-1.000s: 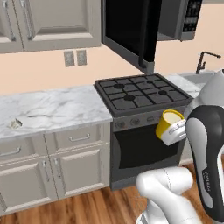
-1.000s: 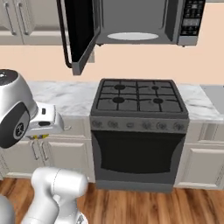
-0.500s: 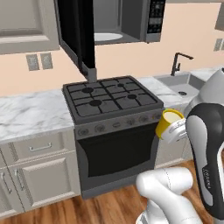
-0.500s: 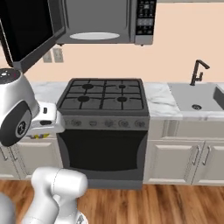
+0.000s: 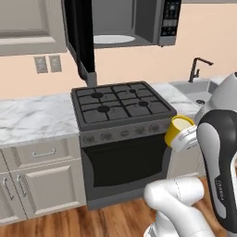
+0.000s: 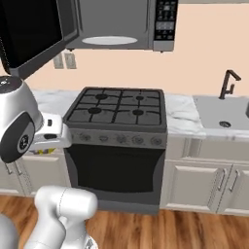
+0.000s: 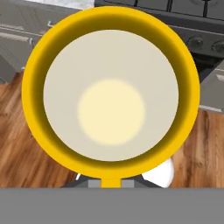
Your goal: Pick the mug from the counter and place it inside the microwave. Then close the microwave.
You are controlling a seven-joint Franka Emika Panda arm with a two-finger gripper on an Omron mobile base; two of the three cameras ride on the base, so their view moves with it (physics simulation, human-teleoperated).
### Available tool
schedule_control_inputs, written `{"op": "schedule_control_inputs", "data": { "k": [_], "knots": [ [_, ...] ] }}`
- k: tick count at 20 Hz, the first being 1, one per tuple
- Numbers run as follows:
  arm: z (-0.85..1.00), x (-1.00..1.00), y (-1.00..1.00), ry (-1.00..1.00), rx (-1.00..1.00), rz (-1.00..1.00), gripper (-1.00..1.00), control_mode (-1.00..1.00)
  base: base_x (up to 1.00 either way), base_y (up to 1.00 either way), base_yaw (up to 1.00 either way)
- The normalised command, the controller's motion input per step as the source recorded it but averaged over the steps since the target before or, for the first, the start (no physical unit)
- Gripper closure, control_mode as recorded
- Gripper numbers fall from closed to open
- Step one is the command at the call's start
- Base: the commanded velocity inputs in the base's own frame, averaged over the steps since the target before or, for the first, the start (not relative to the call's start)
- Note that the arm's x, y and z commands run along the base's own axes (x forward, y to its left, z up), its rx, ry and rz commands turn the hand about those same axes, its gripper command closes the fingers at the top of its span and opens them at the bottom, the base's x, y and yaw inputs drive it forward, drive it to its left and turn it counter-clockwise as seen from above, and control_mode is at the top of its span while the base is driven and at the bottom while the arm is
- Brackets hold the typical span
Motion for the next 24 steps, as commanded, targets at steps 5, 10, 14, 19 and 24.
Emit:
{"op": "schedule_control_inputs", "data": {
  "k": [5, 10, 14, 19, 24],
  "knots": [
    [0.00, 0.00, 0.00, 0.00, 0.00, 0.00, 1.00, 1.00, 0.63, -0.17, 0.10],
    [0.00, 0.00, 0.00, 0.00, 0.00, 0.00, 1.00, 1.00, 0.76, -0.32, 0.00],
    [0.00, 0.00, 0.00, 0.00, 0.00, 0.00, 1.00, 1.00, 0.74, -0.16, 0.00],
    [0.00, 0.00, 0.00, 0.00, 0.00, 0.00, 1.00, 1.00, 0.59, -0.09, 0.00],
    [0.00, 0.00, 0.00, 0.00, 0.00, 0.00, 1.00, 1.00, 0.02, 0.00, 0.00]
  ]
}}
